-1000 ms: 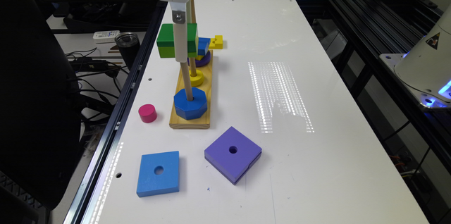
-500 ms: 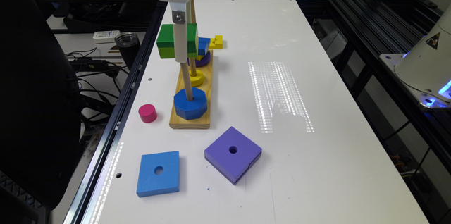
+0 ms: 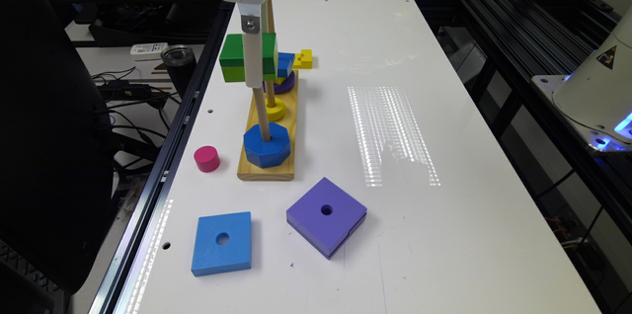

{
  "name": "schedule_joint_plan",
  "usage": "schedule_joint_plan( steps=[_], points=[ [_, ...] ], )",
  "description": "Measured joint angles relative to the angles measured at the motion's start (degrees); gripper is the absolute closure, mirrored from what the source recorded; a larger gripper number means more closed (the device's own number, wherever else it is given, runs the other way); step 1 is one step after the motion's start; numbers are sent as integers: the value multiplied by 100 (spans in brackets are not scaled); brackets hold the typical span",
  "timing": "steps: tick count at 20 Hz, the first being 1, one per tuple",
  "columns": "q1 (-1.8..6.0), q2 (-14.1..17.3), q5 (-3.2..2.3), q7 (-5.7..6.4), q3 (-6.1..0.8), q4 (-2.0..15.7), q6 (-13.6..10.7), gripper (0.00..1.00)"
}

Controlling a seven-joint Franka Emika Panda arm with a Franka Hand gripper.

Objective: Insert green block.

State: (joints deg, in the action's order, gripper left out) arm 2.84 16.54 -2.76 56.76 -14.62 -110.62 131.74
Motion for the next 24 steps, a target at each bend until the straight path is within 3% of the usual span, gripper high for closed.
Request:
schedule_joint_plan(
  steps=[24],
  points=[
    [1,76,-3,0,3,1,73,100]
  ],
)
